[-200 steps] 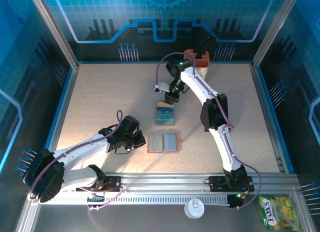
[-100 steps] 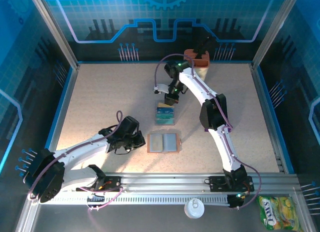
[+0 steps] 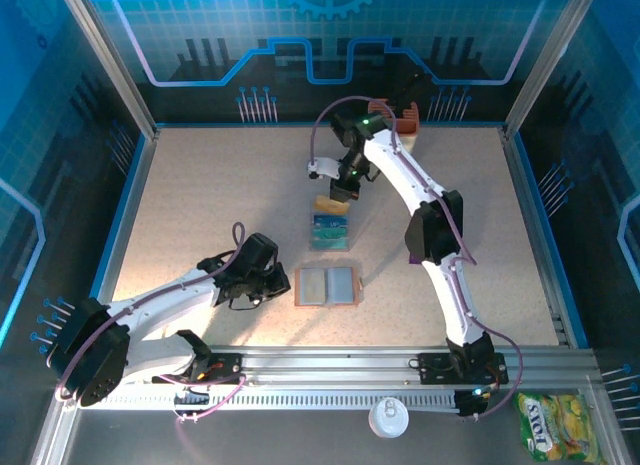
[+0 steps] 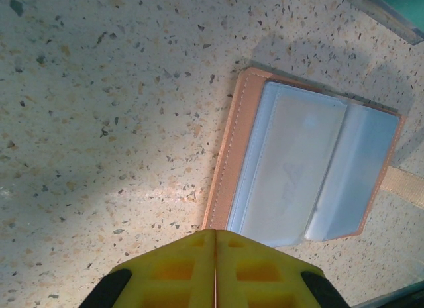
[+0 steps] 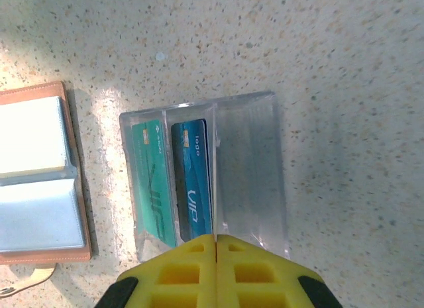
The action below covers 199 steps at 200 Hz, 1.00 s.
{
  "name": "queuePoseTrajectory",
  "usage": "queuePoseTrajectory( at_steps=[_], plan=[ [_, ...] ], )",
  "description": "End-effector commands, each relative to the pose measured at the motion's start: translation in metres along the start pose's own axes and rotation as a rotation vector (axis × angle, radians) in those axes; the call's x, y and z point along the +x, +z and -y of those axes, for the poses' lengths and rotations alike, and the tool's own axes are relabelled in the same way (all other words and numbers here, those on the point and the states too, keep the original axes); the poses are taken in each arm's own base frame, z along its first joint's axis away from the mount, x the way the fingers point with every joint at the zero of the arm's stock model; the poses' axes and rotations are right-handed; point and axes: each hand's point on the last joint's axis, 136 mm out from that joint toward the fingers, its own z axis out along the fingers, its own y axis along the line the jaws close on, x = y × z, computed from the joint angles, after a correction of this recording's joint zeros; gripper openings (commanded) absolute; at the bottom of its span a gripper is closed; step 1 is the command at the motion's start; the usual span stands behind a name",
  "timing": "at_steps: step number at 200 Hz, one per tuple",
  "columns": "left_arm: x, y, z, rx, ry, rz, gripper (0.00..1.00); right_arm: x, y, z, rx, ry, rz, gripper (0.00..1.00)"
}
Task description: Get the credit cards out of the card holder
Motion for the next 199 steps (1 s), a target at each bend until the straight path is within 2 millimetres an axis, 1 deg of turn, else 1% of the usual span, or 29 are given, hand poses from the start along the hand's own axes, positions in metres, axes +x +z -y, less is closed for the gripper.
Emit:
queuePoseTrajectory(
  at_steps=[1,34,54,76,114,146,161,175,199],
  plan=[
    [0.0,0.0,-0.006,-0.009,-0.018,0.003,0.09,-0.008,-0.021,-0.003,0.05,-0.016,0.016,0.0],
    [0.0,0.0,-0.007,-0.013,-0.019,0.001,0.09,-0.006,-0.017,0.006,0.078,-0.014,0.001,0.0],
    [0.0,0.0,-0.007,-0.012,-0.018,0.001,0.09,-0.002,-0.008,0.012,0.081,-0.01,-0.018,0.0],
    [0.0,0.0,-0.007,-0.011,-0.018,-0.001,0.09,0.001,0.004,0.015,0.062,-0.006,-0.028,0.0],
    [0.0,0.001,-0.008,-0.016,-0.02,-0.002,0.09,0.001,0.022,0.01,-0.002,0.008,-0.018,0.0],
    [0.0,0.001,-0.008,-0.017,-0.021,-0.004,0.09,0.007,0.031,0.008,-0.025,0.018,-0.043,0.0],
    [0.0,0.001,-0.008,-0.016,-0.021,-0.005,0.09,0.009,0.032,0.011,-0.01,0.023,-0.055,0.1],
    [0.0,0.002,-0.007,-0.016,-0.02,-0.007,0.09,0.01,0.029,0.022,0.041,0.04,-0.063,0.17],
    [0.0,0.003,-0.007,-0.018,-0.019,-0.009,0.09,0.003,0.016,0.037,0.131,0.06,-0.028,0.2]
  ],
)
